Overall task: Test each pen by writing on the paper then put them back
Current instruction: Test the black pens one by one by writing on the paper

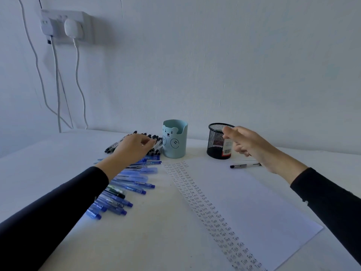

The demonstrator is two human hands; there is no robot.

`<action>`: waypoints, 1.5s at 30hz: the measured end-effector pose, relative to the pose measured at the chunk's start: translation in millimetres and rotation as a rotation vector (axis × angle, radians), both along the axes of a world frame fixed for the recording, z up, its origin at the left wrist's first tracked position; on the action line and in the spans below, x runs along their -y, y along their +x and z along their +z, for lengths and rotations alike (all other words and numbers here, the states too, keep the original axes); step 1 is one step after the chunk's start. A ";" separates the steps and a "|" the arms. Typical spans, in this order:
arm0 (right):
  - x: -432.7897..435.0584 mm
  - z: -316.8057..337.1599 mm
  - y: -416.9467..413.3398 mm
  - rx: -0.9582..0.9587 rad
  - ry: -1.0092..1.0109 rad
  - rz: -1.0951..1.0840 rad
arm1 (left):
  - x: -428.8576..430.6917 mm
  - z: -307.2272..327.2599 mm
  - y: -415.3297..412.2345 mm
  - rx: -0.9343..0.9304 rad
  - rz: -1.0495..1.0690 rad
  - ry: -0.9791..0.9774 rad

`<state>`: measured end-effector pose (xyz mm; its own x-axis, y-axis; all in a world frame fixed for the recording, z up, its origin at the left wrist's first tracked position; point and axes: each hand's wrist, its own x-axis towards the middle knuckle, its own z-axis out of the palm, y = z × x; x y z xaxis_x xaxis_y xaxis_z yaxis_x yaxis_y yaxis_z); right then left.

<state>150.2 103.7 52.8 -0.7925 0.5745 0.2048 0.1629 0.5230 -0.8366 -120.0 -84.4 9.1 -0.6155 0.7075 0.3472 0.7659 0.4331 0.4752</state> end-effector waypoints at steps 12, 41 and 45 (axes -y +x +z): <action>19.0 -4.2 -44.4 -0.132 -0.331 0.254 | 14.4 -19.6 35.3 -0.114 -0.427 -0.292; 24.7 -71.3 -102.1 -0.086 -0.045 0.013 | 12.9 -17.8 39.2 -0.075 -0.437 -0.456; 26.4 -71.0 -103.3 -0.089 -0.065 0.013 | 12.5 -16.5 40.0 -0.072 -0.431 -0.461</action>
<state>46.9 77.2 -18.2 -0.7802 0.5788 0.2370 0.0803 0.4685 -0.8798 -79.9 -97.0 -7.3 -0.2290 0.9732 -0.0226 0.9401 0.2271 0.2543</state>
